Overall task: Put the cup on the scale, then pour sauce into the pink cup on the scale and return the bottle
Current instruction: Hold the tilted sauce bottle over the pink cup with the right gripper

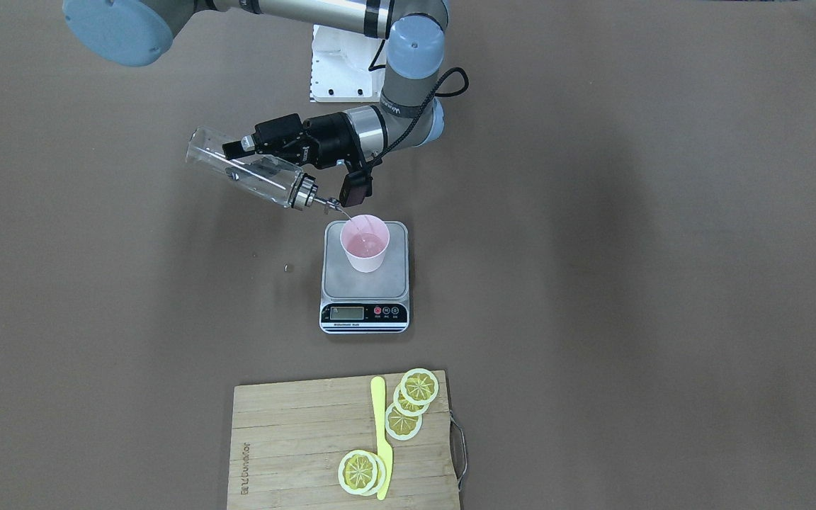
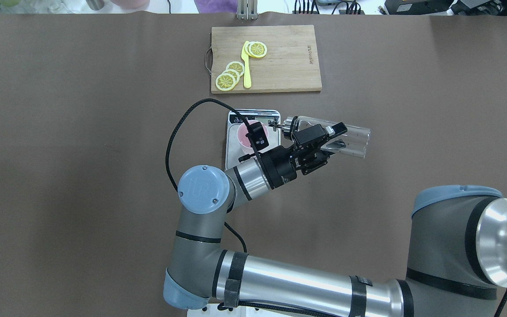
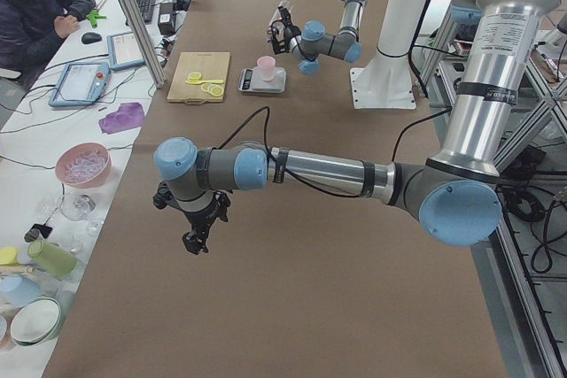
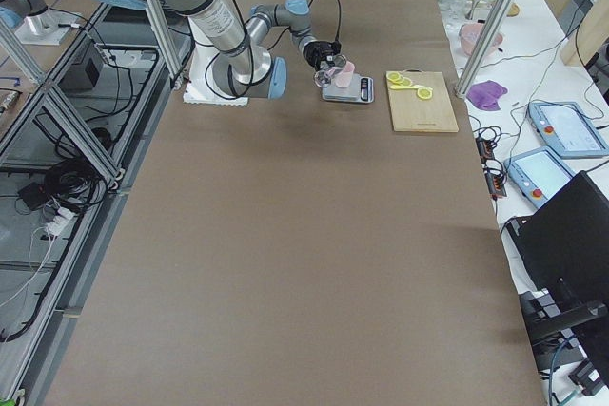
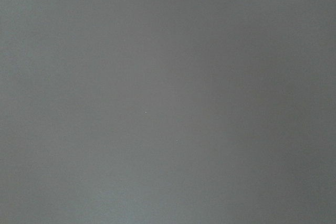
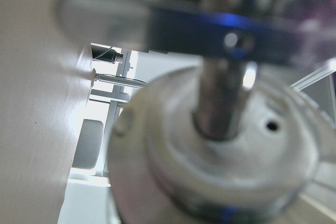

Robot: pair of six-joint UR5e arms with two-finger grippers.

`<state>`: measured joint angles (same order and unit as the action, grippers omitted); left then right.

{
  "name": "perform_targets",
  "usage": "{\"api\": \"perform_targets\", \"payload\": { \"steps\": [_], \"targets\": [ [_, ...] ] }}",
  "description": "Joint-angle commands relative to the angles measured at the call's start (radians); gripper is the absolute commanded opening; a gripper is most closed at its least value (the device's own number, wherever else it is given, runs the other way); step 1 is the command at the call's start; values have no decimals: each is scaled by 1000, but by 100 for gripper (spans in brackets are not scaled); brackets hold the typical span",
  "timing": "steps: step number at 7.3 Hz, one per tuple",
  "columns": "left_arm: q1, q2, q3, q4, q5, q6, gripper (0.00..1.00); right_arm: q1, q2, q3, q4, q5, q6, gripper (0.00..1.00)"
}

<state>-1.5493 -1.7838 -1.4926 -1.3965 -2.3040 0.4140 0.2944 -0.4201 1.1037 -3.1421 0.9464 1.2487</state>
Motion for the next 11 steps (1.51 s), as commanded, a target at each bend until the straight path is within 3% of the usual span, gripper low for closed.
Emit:
{"api": "perform_targets", "payload": {
  "steps": [1, 11],
  "targets": [
    [0, 1, 0, 1, 0, 0, 98, -3, 7, -5, -9, 2, 0, 0],
    [0, 1, -1, 1, -12, 0, 98, -8, 17, -33, -10, 9, 23, 0]
  ]
}}
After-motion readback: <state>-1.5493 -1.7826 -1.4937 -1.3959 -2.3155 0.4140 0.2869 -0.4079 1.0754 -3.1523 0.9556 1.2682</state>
